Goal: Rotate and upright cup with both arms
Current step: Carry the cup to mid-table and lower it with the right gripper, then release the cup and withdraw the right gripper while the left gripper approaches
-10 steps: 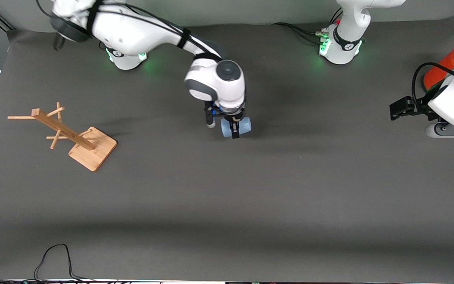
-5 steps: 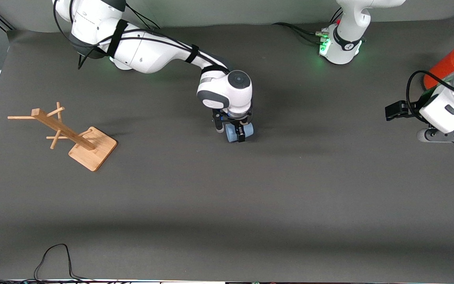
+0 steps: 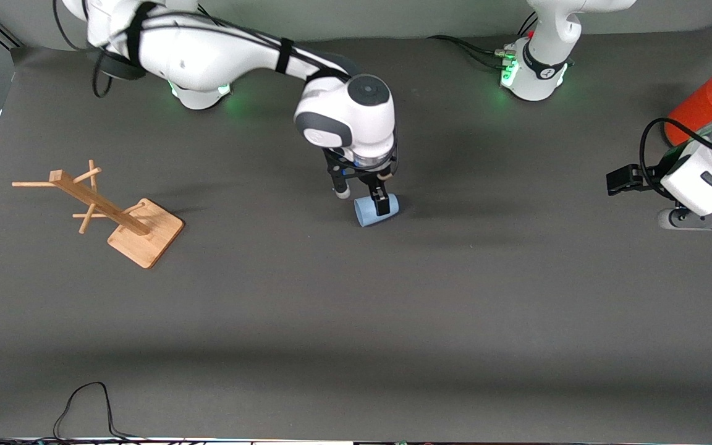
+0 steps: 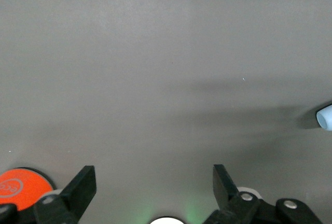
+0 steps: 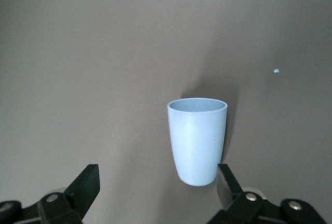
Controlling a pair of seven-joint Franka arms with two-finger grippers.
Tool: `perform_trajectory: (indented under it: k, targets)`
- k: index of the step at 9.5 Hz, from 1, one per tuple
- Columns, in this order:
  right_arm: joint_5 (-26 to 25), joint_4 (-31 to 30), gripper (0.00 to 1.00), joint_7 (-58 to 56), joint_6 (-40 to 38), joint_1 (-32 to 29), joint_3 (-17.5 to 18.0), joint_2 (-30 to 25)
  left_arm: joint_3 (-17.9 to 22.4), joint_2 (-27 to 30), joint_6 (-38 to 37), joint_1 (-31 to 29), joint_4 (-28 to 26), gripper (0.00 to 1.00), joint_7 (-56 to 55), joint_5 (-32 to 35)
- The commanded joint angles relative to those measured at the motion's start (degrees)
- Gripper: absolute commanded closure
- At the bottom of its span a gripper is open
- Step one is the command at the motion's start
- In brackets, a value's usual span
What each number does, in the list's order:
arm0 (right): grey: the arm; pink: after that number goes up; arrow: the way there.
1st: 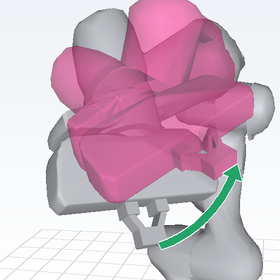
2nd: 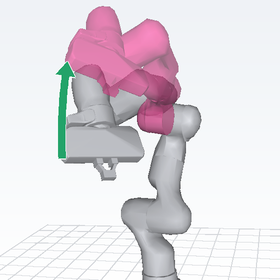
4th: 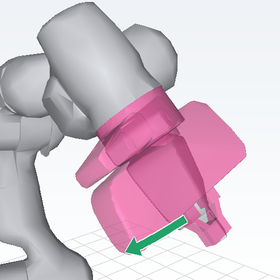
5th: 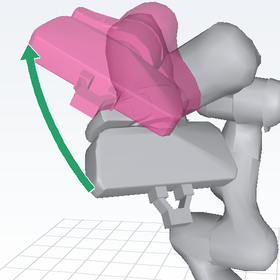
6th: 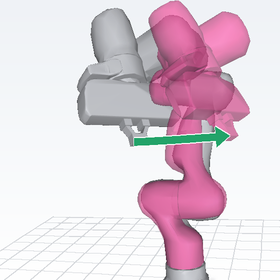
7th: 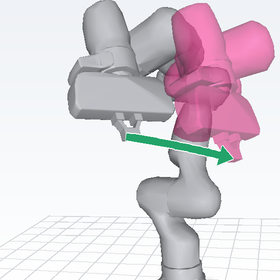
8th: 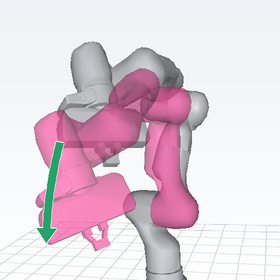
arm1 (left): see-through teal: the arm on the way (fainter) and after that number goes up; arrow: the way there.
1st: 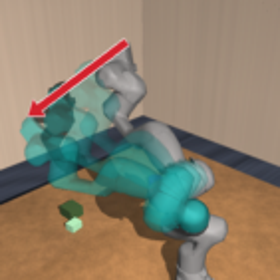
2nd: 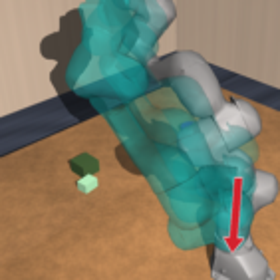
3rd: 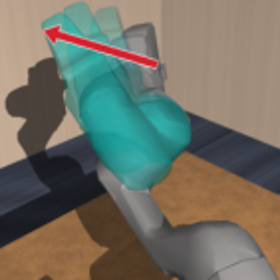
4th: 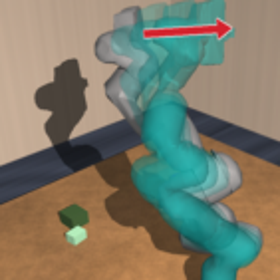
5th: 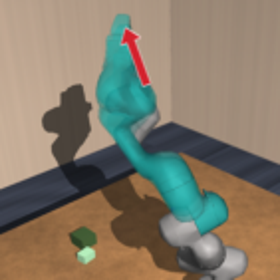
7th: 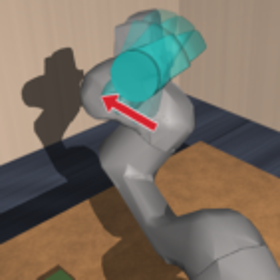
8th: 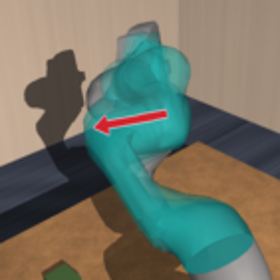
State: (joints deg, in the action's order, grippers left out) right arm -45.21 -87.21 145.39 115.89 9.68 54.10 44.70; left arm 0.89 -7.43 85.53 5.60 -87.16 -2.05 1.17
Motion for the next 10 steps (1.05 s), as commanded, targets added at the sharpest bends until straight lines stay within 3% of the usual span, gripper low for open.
perform_trajectory:
  k: [1,5,8,10]
  targets:
    - [11.7,1.9,0.00,-14.8,-2.0,-1.8,-4.1,-7.7,0.0,0.1,-0.2,0.2,0.2,0.00,1.3,-0.6]
    - [34.3,1.5,0.00,-48.2,-2.6,-1.7,-22.8,-23.7,-2.4,-3.0,3.1,11.8,0.6,0.00,-12.7,0.2]
    - [46.0,1.3,0.00,-75.6,-9.0,-1.6,-37.3,-30.4,-2.4,-9.7,10.6,25.2,1.4,0.00,-28.0,1.4]
    - [48.1,1.2,0.00,-93.5,-15.2,-1.5,-44.8,-34.1,-2.6,-17.3,10.3,31.5,7.7,0.00,-36.5,3.9]
